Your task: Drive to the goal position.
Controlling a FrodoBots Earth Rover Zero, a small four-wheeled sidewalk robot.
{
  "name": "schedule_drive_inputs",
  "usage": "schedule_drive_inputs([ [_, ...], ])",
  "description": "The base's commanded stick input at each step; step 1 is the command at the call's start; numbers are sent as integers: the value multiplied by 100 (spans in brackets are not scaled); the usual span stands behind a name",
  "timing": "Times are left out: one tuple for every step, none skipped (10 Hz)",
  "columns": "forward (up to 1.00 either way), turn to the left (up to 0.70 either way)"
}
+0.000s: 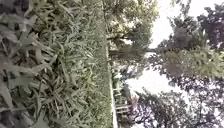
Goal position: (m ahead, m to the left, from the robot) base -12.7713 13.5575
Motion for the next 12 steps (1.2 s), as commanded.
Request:
schedule_drive_inputs([
  [30,0],
  [30,0],
  [30,0],
  [30,0],
  [30,0],
  [30,0],
  [30,0],
  [30,0],
  [30,0],
  [30,0],
  [30,0],
  [30,0],
])
